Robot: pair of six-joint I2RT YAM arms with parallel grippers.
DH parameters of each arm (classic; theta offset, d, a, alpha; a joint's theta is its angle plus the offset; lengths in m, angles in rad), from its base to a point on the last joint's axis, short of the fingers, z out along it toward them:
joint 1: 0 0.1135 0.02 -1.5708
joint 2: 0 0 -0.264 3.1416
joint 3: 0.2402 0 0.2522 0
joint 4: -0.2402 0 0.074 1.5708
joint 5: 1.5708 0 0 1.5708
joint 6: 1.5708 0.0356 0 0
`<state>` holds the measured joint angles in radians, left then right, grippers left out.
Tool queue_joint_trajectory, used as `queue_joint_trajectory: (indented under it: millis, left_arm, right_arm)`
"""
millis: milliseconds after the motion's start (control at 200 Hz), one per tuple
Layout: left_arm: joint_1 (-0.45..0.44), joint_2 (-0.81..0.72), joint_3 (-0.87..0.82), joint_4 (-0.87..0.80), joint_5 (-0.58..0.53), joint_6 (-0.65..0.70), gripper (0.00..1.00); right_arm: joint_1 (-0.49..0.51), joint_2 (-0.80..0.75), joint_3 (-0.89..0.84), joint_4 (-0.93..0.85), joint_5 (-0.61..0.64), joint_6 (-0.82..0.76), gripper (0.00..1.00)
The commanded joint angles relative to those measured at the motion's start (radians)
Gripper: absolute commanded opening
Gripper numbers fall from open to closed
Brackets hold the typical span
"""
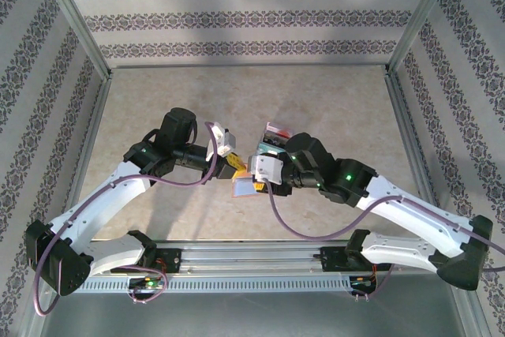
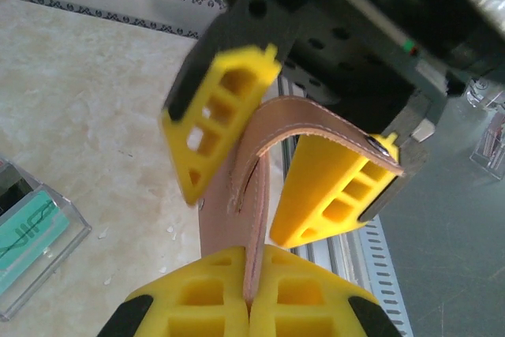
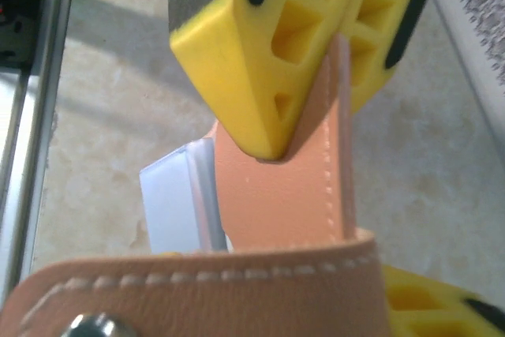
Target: Take the credit cards out of the card holder
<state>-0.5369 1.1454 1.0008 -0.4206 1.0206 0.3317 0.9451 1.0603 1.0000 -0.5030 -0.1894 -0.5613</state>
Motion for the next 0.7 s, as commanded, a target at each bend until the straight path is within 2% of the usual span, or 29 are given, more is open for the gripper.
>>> queue_joint_trajectory:
  millis: [0, 90, 175, 205, 235, 285, 390, 515, 610, 695]
  left_arm:
    - [-0.009, -0.034, -0.011, 0.059, 0.046, 0.000, 0.00]
    - [-0.009, -0.042, -0.020, 0.081, 0.033, -0.013, 0.00]
    - [-0.009, -0.051, -0.032, 0.105, 0.009, -0.030, 0.00]
    - [-0.010, -0.052, -0.038, 0.115, -0.003, -0.039, 0.03]
    - [-0.009, -0.057, -0.043, 0.130, -0.018, -0.056, 0.10]
    - [-0.008, -0.060, -0.051, 0.153, -0.044, -0.081, 0.21]
    - [-0.008, -0.082, -0.071, 0.210, -0.099, -0.146, 0.60]
    - [-0.007, -0.130, -0.133, 0.351, -0.247, -0.299, 0.93]
    - [-0.008, -0.166, -0.181, 0.422, -0.405, -0.441, 1.00]
    - [-0.006, -0.182, -0.205, 0.439, -0.536, -0.565, 0.99]
  right_arm:
    - [-0.007, 0.013, 0.035, 0.014, -0.070, 0.054, 0.36]
    - [-0.022, 0.014, 0.031, 0.020, -0.081, 0.086, 0.16]
    - [-0.039, 0.000, 0.014, 0.046, -0.103, 0.116, 0.08]
    - [-0.044, -0.008, 0.006, 0.055, -0.109, 0.123, 0.04]
    - [-0.048, -0.017, -0.002, 0.066, -0.114, 0.132, 0.00]
    - [-0.056, -0.035, -0.019, 0.090, -0.113, 0.151, 0.00]
    - [-0.091, -0.082, -0.067, 0.160, -0.102, 0.213, 0.00]
    - [-0.170, -0.141, -0.138, 0.291, -0.110, 0.363, 0.00]
    - [-0.230, -0.171, -0.192, 0.402, -0.112, 0.526, 0.00]
    - [-0.268, -0.173, -0.214, 0.468, -0.120, 0.651, 0.00]
